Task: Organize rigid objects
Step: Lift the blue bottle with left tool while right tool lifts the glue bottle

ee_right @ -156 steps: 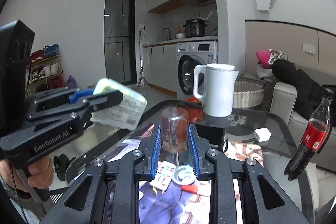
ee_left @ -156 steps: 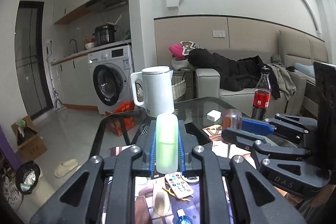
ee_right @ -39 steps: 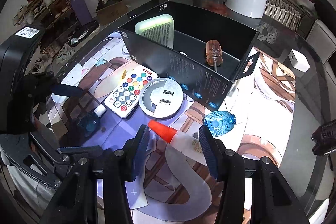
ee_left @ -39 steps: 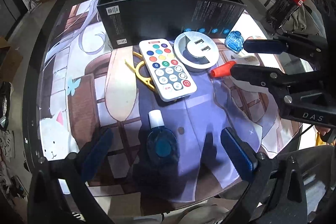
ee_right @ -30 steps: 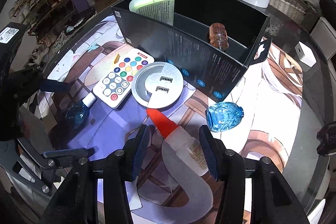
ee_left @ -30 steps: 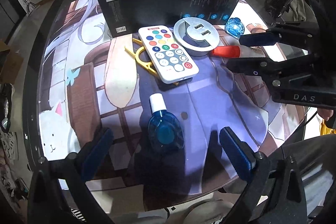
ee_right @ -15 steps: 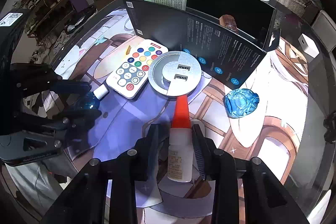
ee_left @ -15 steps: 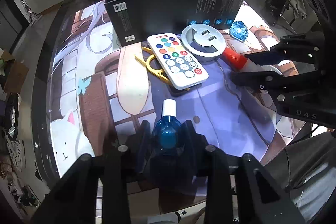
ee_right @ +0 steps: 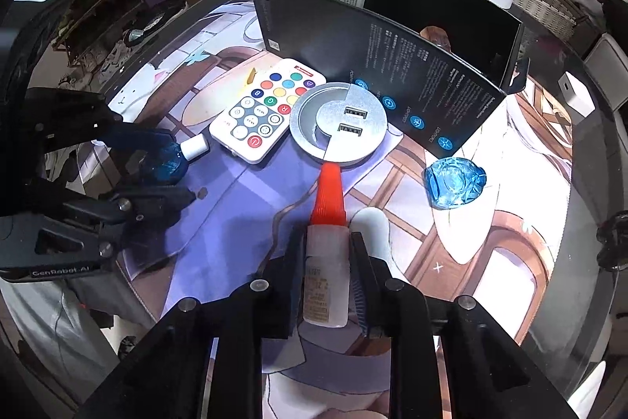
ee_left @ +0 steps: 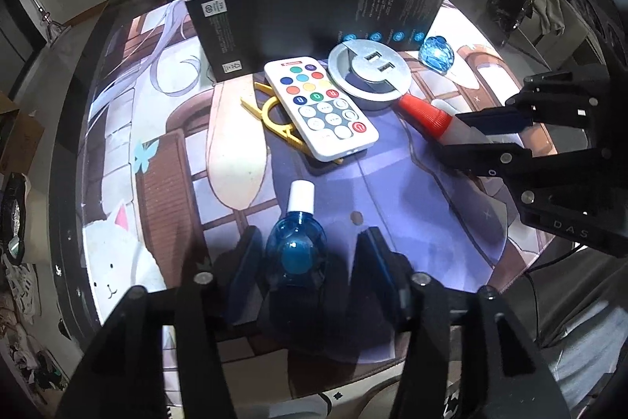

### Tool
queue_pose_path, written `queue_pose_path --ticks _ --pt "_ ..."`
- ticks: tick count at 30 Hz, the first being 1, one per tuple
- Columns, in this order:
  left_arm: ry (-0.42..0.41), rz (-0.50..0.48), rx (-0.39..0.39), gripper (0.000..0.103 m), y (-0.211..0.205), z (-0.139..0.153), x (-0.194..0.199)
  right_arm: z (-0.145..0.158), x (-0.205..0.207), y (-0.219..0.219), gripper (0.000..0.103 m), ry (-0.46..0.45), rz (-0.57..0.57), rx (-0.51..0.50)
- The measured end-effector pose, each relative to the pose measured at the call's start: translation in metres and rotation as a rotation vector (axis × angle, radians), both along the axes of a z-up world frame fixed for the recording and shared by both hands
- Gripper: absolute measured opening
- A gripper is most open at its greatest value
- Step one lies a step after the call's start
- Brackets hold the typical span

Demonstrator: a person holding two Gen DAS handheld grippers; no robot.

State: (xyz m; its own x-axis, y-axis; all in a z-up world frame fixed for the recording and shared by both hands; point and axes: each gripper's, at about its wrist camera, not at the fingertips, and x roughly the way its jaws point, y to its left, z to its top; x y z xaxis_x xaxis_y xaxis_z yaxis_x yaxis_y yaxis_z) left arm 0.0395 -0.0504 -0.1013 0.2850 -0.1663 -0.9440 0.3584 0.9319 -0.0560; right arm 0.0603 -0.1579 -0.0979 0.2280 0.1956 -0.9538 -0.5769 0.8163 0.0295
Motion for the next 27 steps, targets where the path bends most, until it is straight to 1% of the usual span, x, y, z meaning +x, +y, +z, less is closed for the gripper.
queue_pose_path --ticks 1,5,7,8,9,10,11,13,14,16,18,24,27 --pt "-0.011 -0.006 0.019 0.058 -0.002 0.000 -0.002 0.000 -0.002 0.000 0.023 0.002 0.005 -0.004" --pt "-0.003 0.002 0.002 0.058 0.001 0.001 -0.002 0.000 -0.005 -0.001 0.023 -0.002 0.019 -0.014" --pt "0.001 0.006 -0.001 0.055 0.003 0.002 -0.001 0.000 -0.005 -0.001 0.022 0.001 0.022 -0.016" --pt "-0.006 0.009 0.010 0.048 0.003 0.002 -0.001 0.000 -0.006 -0.001 0.022 -0.001 0.027 -0.019" --pt "-0.014 0.011 0.009 0.037 0.003 0.004 -0.001 0.000 -0.006 0.000 0.021 -0.002 0.031 -0.021" --pt "-0.016 0.013 0.007 0.031 0.004 0.005 0.000 0.000 -0.007 0.001 0.021 -0.003 0.034 -0.021" --pt "-0.014 0.012 0.000 0.029 0.005 0.006 0.000 0.000 -0.007 0.002 0.021 -0.005 0.041 -0.023" --pt "-0.009 0.020 -0.018 0.028 0.007 0.007 0.001 0.002 -0.009 0.004 0.021 -0.015 0.049 -0.027" --pt "-0.020 0.024 -0.013 0.028 0.008 0.008 0.001 0.004 -0.010 0.004 0.021 -0.024 0.048 -0.023" --pt "-0.051 0.018 0.000 0.028 0.008 0.012 -0.001 0.009 -0.010 0.005 0.021 -0.040 0.044 -0.010" --pt "-0.078 0.017 -0.024 0.028 0.009 0.020 -0.004 0.015 -0.009 0.004 0.021 -0.053 0.041 0.003" --pt "-0.183 0.005 -0.025 0.028 0.011 0.044 -0.008 0.027 -0.010 0.002 0.021 -0.062 0.039 0.044" --pt "-0.166 0.011 -0.031 0.028 0.013 0.042 -0.006 0.022 -0.013 0.005 0.021 -0.049 0.062 0.020"
